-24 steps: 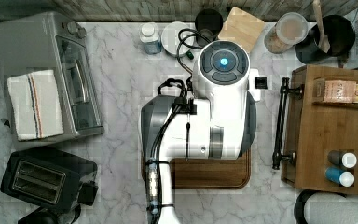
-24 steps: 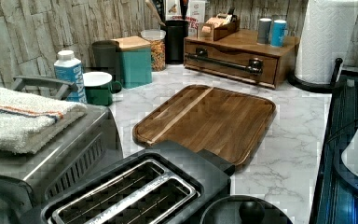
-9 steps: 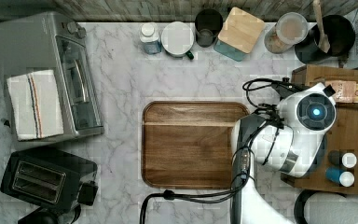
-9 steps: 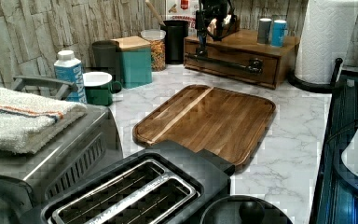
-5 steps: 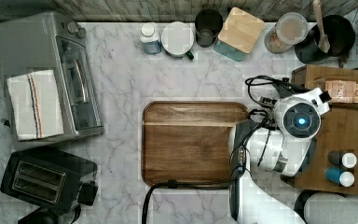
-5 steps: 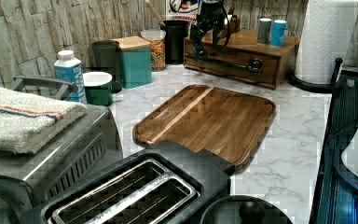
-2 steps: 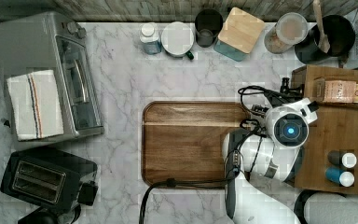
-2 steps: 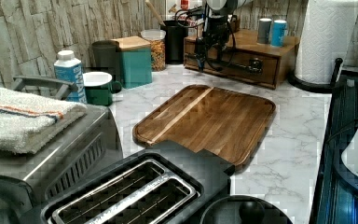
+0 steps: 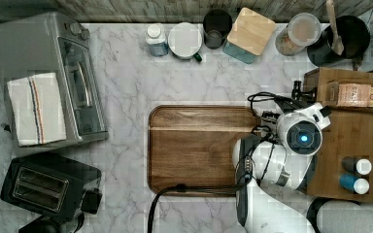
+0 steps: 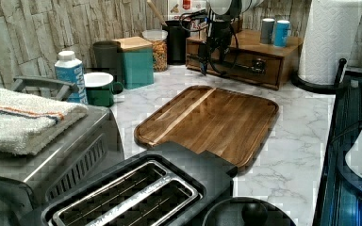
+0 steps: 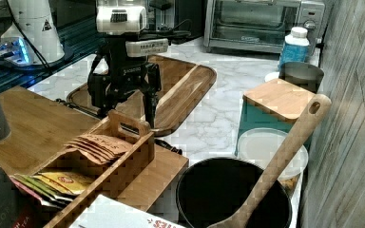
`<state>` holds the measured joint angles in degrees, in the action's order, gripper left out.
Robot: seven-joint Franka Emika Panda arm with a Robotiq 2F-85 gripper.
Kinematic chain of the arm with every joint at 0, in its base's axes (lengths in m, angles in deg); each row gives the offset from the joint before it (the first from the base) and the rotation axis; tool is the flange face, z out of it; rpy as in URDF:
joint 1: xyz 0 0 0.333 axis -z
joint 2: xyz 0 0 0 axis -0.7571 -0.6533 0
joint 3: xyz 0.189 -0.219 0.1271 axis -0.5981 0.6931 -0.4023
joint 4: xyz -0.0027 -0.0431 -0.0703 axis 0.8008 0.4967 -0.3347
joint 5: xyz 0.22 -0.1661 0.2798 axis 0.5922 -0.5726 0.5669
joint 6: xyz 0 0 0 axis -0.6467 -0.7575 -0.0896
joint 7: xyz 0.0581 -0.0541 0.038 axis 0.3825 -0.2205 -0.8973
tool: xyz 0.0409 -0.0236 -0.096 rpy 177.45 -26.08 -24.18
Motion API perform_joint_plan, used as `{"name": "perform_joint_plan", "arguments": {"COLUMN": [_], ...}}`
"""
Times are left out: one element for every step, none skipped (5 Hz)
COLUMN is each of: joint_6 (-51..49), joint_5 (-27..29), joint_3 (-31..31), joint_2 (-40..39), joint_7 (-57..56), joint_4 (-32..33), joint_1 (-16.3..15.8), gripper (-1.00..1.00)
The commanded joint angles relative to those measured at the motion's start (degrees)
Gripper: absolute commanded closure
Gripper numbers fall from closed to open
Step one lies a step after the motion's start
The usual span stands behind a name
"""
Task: Open the drawer.
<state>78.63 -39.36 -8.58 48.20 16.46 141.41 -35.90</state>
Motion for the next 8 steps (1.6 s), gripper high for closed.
{"name": "perform_joint_plan", "arguments": {"joint_6": [-1.25,-2.85,-5.82,-7.02,-4.81,-5.61,-13.49,-16.8], "joint_5": [4.72,3.23,4.39,2.67,1.29,9.98,16.57,17.51], "joint_3": [-4.88,-5.22,-6.23,-5.51,-5.45,-11.63,-14.12,-15.97], "joint_2": [-5.37,-3.01,0.73,3.41,4.72,3.22,1.26,2.48], "joint_7": [-10.23,-8.04,-7.3,-4.22,-4.06,-13.21,-17.72,-13.97], "joint_4": [-3.16,-2.18,-1.13,-0.5,0.94,-0.76,-4.86,-3.98], "joint_1": [5.59,4.97,4.24,1.95,1.14,5.74,6.37,3.98], "gripper": [-1.0,-1.0,-1.0,-1.0,-1.0,-1.0,-1.0,-1.0]}}
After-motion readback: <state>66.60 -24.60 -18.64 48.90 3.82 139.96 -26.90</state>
